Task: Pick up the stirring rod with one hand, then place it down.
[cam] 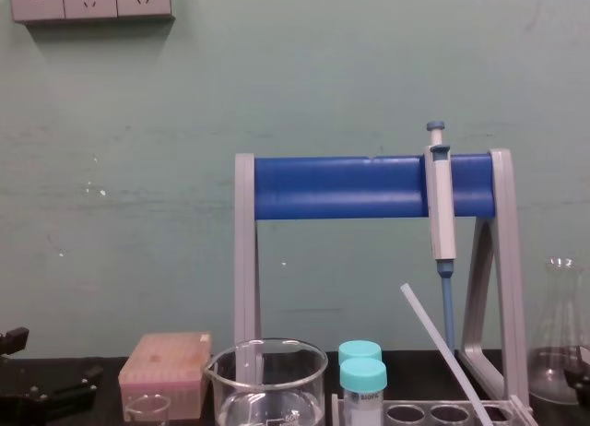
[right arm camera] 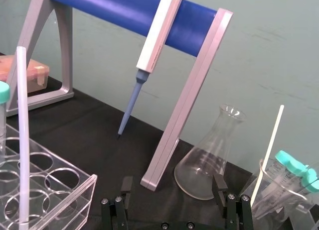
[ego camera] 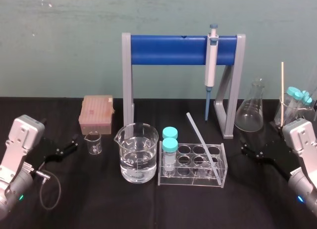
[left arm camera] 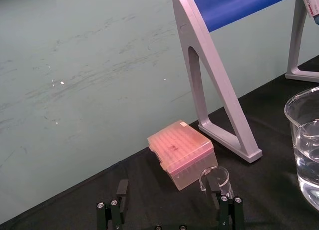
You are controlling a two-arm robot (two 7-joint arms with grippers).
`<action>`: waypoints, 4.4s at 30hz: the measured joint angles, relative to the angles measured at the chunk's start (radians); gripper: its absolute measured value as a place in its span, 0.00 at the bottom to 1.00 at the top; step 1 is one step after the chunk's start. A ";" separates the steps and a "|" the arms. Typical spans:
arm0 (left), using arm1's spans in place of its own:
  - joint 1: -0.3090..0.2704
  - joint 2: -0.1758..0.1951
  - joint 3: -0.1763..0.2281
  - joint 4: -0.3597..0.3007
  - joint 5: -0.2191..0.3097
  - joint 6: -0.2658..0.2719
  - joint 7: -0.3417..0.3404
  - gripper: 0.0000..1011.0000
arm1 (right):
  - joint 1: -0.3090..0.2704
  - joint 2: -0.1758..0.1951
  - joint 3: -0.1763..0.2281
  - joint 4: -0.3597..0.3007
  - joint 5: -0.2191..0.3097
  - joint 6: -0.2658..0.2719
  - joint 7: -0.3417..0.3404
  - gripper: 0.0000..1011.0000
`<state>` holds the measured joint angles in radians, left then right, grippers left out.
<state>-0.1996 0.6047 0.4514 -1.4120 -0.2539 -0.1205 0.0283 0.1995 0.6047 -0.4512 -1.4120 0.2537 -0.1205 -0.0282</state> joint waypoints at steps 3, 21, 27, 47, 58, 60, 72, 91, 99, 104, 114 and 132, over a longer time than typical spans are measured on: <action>0.000 0.000 0.000 0.000 0.000 0.000 0.000 0.99 | -0.008 -0.001 0.019 -0.011 -0.002 -0.027 0.004 0.99; 0.000 0.000 0.000 0.000 0.000 0.000 0.000 0.99 | 0.101 -0.045 -0.011 -0.002 0.055 -0.234 0.311 0.99; 0.000 0.000 0.000 0.000 0.000 0.000 0.000 0.99 | 0.153 -0.083 -0.036 0.050 0.105 -0.199 0.427 0.99; 0.000 0.000 0.000 0.000 0.000 0.000 0.000 0.99 | 0.205 -0.153 -0.038 0.168 0.164 -0.026 0.556 0.99; 0.000 0.000 0.000 0.000 0.000 0.000 0.000 0.99 | 0.204 -0.156 -0.034 0.170 0.157 -0.019 0.550 0.99; 0.000 0.000 0.000 0.000 0.000 0.000 0.000 0.99 | 0.204 -0.155 -0.034 0.170 0.157 -0.019 0.550 0.99; 0.000 0.000 0.000 0.000 0.000 0.000 0.000 0.99 | 0.204 -0.154 -0.035 0.170 0.159 -0.021 0.551 0.83; 0.000 0.000 0.000 0.000 0.000 0.000 0.000 0.99 | 0.204 -0.154 -0.036 0.170 0.159 -0.022 0.551 0.23; 0.000 0.000 0.000 0.000 0.000 0.000 0.000 0.99 | 0.204 -0.154 -0.036 0.170 0.159 -0.022 0.551 0.07; 0.000 0.000 0.000 0.000 0.000 0.000 0.000 0.99 | 0.204 -0.154 -0.036 0.170 0.159 -0.022 0.552 0.07; 0.000 0.000 0.000 0.000 0.000 0.000 0.000 0.99 | 0.199 -0.164 -0.016 0.168 0.146 -0.046 0.537 0.07; 0.000 0.000 0.000 0.000 0.000 0.000 0.000 0.99 | 0.165 -0.268 0.128 0.110 0.084 -0.424 0.418 0.07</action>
<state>-0.1995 0.6047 0.4514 -1.4120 -0.2539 -0.1205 0.0283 0.3650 0.3368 -0.3228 -1.3022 0.3380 -0.5445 0.3894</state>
